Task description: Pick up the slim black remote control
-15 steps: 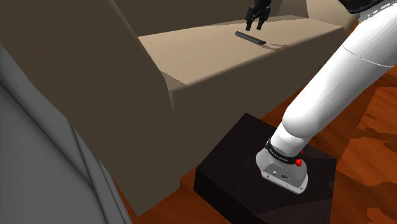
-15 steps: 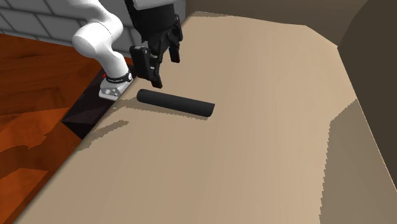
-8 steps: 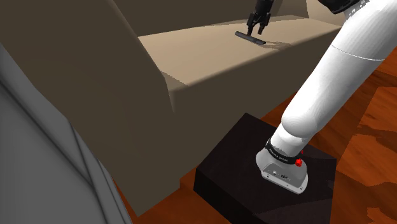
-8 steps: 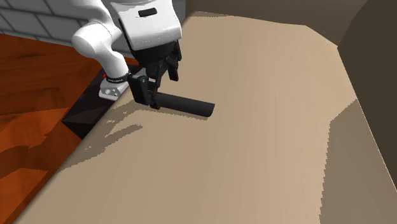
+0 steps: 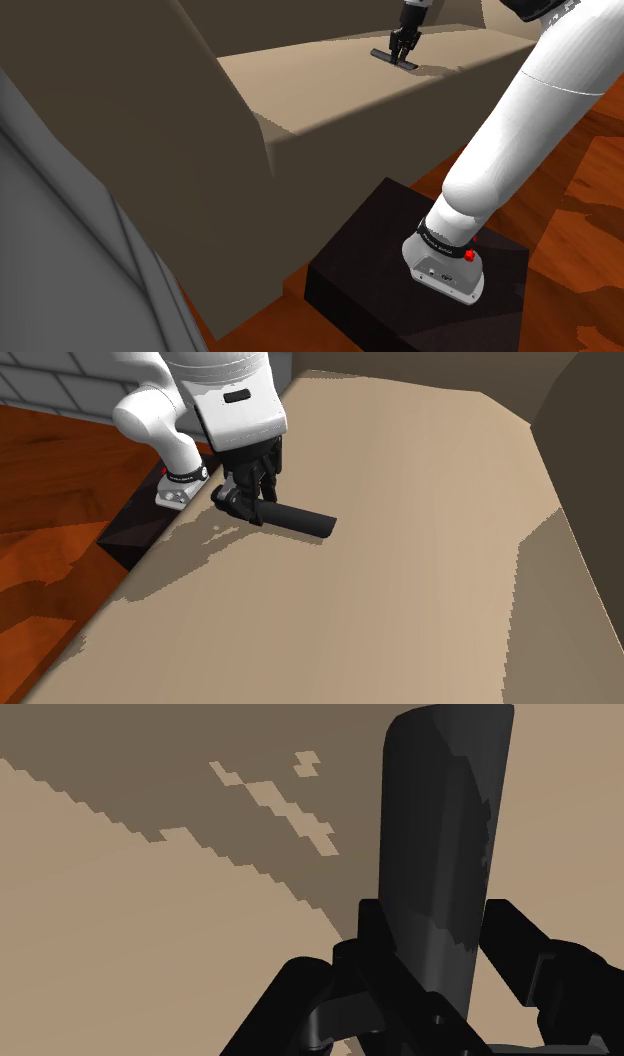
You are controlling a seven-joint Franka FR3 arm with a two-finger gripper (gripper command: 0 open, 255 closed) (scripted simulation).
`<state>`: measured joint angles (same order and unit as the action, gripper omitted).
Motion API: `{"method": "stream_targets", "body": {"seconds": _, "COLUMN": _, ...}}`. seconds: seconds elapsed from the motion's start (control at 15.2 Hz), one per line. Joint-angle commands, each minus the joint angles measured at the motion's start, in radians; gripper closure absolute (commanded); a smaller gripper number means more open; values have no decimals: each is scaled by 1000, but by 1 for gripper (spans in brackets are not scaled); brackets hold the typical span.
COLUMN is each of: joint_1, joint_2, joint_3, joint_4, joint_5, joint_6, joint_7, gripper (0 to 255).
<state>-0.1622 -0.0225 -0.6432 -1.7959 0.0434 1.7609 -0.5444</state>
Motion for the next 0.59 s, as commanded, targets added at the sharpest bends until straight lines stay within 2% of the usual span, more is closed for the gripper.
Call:
{"method": "stream_targets", "body": {"seconds": 0.0, "joint_1": 0, "joint_2": 2, "joint_3": 0, "joint_4": -2, "joint_5": 1, "joint_6": 1, "joint_7": 0, "gripper": 255}}
{"method": "stream_targets", "body": {"seconds": 0.33, "joint_1": 1, "joint_2": 0, "joint_3": 1, "joint_4": -4, "joint_5": -1, "joint_6": 1, "joint_7": 1, "gripper": 255}}
{"method": "stream_targets", "body": {"seconds": 0.53, "joint_1": 1, "joint_2": 1, "joint_3": 1, "joint_4": 38, "joint_5": 0, "joint_6": -39, "joint_7": 2, "gripper": 255}}
